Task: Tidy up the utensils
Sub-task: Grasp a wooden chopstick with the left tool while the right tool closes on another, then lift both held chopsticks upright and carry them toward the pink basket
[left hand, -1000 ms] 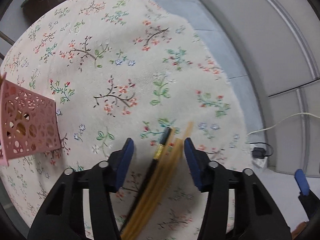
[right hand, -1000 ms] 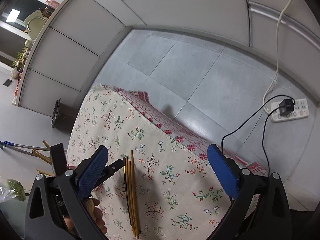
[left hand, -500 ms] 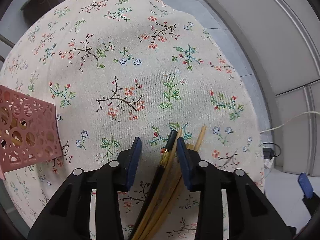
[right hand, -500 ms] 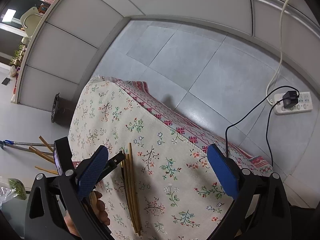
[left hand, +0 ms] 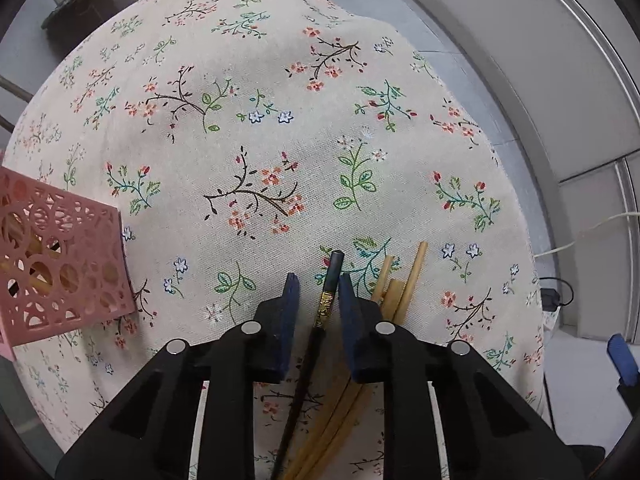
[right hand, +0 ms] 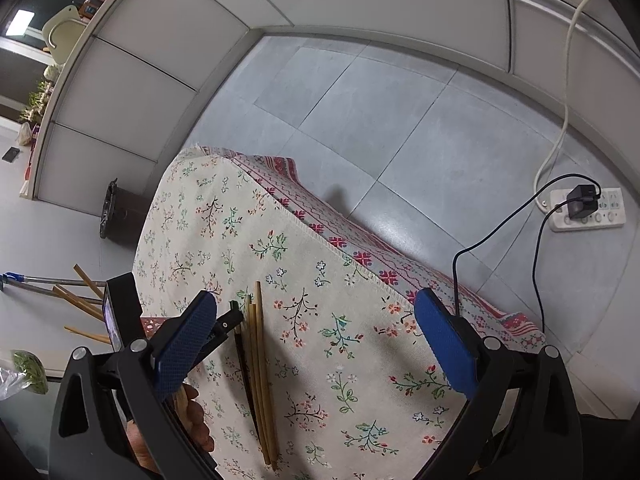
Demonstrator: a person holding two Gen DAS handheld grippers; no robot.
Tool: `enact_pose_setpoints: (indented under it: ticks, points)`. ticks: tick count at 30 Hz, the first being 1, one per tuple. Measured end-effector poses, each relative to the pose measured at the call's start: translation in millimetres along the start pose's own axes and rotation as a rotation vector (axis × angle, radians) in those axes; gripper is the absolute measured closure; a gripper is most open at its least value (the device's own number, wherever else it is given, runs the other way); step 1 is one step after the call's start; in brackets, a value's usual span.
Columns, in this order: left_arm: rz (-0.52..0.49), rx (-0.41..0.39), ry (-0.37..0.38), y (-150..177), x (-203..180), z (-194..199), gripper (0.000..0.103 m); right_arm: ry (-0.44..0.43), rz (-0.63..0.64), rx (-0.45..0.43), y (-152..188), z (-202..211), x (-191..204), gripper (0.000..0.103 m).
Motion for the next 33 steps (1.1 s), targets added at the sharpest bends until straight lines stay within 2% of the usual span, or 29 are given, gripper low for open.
enact_pose_setpoints:
  ticks: [3, 6, 9, 11, 13, 16, 18, 21, 25, 33]
  points:
    - [-0.034, -0.014, -0.024, 3, -4, 0, 0.084, 0.005, 0.015, 0.013, -1, -5, 3, 0.007]
    - [-0.025, -0.044, -0.018, 16, -11, -2, 0.094, 0.034, 0.048, 0.045, 0, -19, 9, 0.007]
    - [-0.018, -0.079, -0.007, 34, -6, 1, 0.096, 0.032, 0.076, 0.090, 0, -36, 19, 0.007]
    - [-0.022, -0.099, -0.035, 51, -3, 4, 0.097, 0.034, 0.104, 0.114, -1, -49, 29, 0.010]
    - [-0.028, -0.122, -0.059, 64, -2, 10, 0.097, 0.027, 0.114, 0.148, 0, -61, 38, 0.025]
    - [-0.032, -0.194, -0.101, 87, 2, 31, 0.097, 0.027, 0.152, 0.203, 5, -84, 53, 0.038]
    - [-0.026, -0.229, -0.099, 104, 5, 44, 0.097, 0.030, 0.170, 0.221, 8, -95, 62, 0.044]
    - [-0.029, -0.277, -0.090, 125, 6, 64, 0.097, 0.045, 0.207, 0.221, 9, -107, 76, 0.056]
    - [-0.037, -0.328, -0.071, 136, 3, 85, 0.097, 0.092, 0.216, 0.196, 8, -119, 84, 0.072]
    - [-0.013, -0.357, -0.036, 147, 32, 101, 0.097, 0.162, 0.232, 0.167, 13, -143, 103, 0.089]
Point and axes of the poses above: each gripper's, at about its wrist camera, not at the fingertips, and z roughly against the way its jaws point, x to its left, y to its underside, the point moved 3 cm from there along -z, roughly the way its jaws point, and after that the axes turned 7 degrees about x, right-handed, at the moved point
